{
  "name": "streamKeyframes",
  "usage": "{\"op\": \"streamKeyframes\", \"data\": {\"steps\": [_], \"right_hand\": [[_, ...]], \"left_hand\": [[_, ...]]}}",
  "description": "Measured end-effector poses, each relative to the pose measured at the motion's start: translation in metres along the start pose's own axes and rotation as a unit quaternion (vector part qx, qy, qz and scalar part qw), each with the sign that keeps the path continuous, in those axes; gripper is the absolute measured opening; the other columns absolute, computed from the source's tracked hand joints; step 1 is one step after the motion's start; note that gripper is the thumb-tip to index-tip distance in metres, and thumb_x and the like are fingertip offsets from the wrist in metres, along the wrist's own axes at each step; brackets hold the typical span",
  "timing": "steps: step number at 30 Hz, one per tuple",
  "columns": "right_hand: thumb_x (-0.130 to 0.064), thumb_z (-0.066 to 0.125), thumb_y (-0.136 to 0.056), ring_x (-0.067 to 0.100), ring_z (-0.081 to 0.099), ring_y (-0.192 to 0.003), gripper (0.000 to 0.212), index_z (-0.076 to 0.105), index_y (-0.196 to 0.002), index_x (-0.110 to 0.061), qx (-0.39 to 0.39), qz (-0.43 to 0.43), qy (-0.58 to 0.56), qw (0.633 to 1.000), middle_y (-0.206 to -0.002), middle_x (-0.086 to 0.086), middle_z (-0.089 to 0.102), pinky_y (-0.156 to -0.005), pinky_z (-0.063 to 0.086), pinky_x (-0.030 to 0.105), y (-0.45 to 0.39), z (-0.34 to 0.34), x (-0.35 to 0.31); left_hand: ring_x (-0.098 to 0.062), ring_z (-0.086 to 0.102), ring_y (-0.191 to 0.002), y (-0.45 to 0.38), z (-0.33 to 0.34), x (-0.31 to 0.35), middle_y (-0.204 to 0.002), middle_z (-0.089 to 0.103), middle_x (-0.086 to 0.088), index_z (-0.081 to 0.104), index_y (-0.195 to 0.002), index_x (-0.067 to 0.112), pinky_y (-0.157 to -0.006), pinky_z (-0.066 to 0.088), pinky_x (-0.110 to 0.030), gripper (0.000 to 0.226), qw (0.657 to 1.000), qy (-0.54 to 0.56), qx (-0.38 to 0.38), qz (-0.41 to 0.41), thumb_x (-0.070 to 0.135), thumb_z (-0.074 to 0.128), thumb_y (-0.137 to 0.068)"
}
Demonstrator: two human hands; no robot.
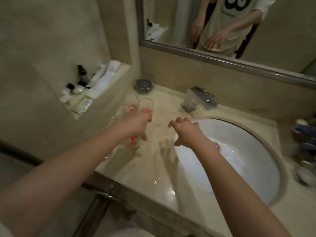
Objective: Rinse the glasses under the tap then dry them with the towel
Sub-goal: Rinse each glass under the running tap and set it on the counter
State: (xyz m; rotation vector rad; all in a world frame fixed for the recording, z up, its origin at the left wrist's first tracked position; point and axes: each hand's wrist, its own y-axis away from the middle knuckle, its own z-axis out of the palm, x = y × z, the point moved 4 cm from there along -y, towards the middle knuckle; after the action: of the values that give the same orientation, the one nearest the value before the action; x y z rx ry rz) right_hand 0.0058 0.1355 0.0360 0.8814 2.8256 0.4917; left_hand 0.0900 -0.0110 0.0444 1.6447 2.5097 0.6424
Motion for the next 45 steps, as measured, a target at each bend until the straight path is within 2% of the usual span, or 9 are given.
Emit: {"op": "streamKeyframes", "data": {"steps": [7, 10, 18, 24, 29, 32, 39, 42, 45], "right_hand": [[-0.020, 0.073, -0.081, 0.027, 0.039, -0.123, 0.070, 0.036, -0.141, -0.021, 0.000, -0.045, 0.003, 0.999, -0.137, 0.006, 0.041, -0.093, 0.039, 0.046, -0.047, -0.002, -0.095], [-0.021, 0.074, -0.080, 0.028, 0.038, -0.126, 0.071, 0.037, -0.140, -0.019, -0.003, -0.046, 0.009, 0.999, -0.141, 0.008, 0.038, -0.094, 0.040, 0.049, -0.053, 0.003, -0.105], [-0.031, 0.079, -0.077, 0.028, 0.042, -0.125, 0.085, 0.029, -0.145, -0.019, -0.011, -0.032, -0.035, 0.999, -0.138, 0.006, 0.043, -0.096, 0.041, 0.046, -0.055, 0.020, -0.100], [-0.032, 0.079, -0.077, 0.030, 0.050, -0.119, 0.080, 0.034, -0.138, -0.008, 0.004, -0.020, -0.096, 0.995, -0.133, 0.011, 0.049, -0.092, 0.048, 0.044, -0.061, 0.037, -0.104], [-0.036, 0.076, -0.081, 0.030, 0.052, -0.120, 0.080, 0.034, -0.142, -0.007, 0.026, -0.013, -0.128, 0.991, -0.131, 0.013, 0.052, -0.089, 0.046, 0.041, -0.065, 0.045, -0.105], [-0.031, 0.078, -0.079, 0.031, 0.056, -0.115, 0.080, 0.034, -0.141, -0.007, 0.019, -0.011, -0.194, 0.981, -0.127, 0.015, 0.057, -0.086, 0.046, 0.038, -0.064, 0.049, -0.104], [-0.015, 0.085, -0.071, 0.021, 0.058, -0.102, 0.067, 0.050, -0.127, -0.010, 0.021, 0.022, -0.418, 0.908, -0.115, -0.001, 0.056, -0.083, 0.047, 0.028, -0.026, 0.044, -0.053], [-0.015, 0.086, -0.070, 0.013, 0.060, -0.092, 0.066, 0.053, -0.127, -0.019, 0.046, 0.041, -0.473, 0.879, -0.114, -0.008, 0.057, -0.073, 0.048, 0.014, -0.011, 0.040, -0.018], [-0.014, 0.087, -0.069, 0.005, 0.061, -0.090, 0.064, 0.054, -0.122, -0.027, 0.056, 0.055, -0.498, 0.864, -0.117, -0.010, 0.059, -0.066, 0.046, 0.005, 0.001, 0.039, 0.021]], "left_hand": [[-0.022, 0.059, -0.104, 0.014, 0.004, -0.078, -0.124, 0.058, -0.002, 0.051, -0.132, 0.021, -0.080, 0.049, -0.032, 0.075, 0.998, 0.052, -0.014, -0.017, 0.024, 0.087, -0.066], [-0.019, 0.057, -0.097, 0.012, 0.013, -0.080, -0.124, 0.058, -0.001, 0.050, -0.133, 0.022, -0.076, 0.048, -0.032, 0.079, 0.998, 0.056, -0.014, -0.011, 0.029, 0.088, -0.065], [-0.024, 0.056, -0.116, 0.009, 0.027, -0.062, -0.137, 0.047, -0.004, 0.038, -0.141, 0.019, -0.077, 0.045, -0.032, 0.082, 1.000, -0.005, -0.004, 0.023, 0.026, 0.082, -0.073], [-0.025, 0.046, -0.128, 0.003, 0.043, -0.056, -0.139, 0.045, -0.011, 0.032, -0.141, 0.006, -0.107, 0.031, -0.033, 0.079, 0.993, -0.101, 0.041, 0.036, 0.036, 0.074, -0.081], [-0.028, 0.051, -0.124, -0.004, 0.050, -0.060, -0.132, 0.054, -0.012, 0.039, -0.135, 0.003, -0.104, 0.033, -0.033, 0.062, 0.998, -0.034, 0.059, 0.019, 0.030, 0.068, -0.087], [-0.028, 0.047, -0.127, -0.001, 0.050, -0.061, -0.133, 0.054, -0.012, 0.039, -0.137, 0.004, -0.104, 0.028, -0.031, 0.068, 0.997, -0.001, 0.067, 0.039, 0.033, 0.071, -0.084], [-0.023, 0.050, -0.122, -0.003, 0.054, -0.038, -0.131, 0.050, -0.005, 0.044, -0.134, 0.012, -0.094, 0.046, -0.035, 0.091, 0.981, 0.172, 0.057, 0.074, 0.032, 0.090, -0.057], [-0.022, 0.051, -0.118, -0.015, 0.054, -0.007, -0.128, 0.043, -0.007, 0.046, -0.128, 0.014, -0.093, 0.048, -0.037, 0.093, 0.961, 0.258, 0.075, 0.060, 0.025, 0.093, -0.049], [-0.020, 0.050, -0.113, -0.028, 0.058, 0.031, -0.122, 0.035, -0.002, 0.045, -0.129, 0.016, -0.086, 0.044, -0.024, 0.089, 0.944, 0.316, 0.075, 0.059, 0.015, 0.091, -0.053]]}}
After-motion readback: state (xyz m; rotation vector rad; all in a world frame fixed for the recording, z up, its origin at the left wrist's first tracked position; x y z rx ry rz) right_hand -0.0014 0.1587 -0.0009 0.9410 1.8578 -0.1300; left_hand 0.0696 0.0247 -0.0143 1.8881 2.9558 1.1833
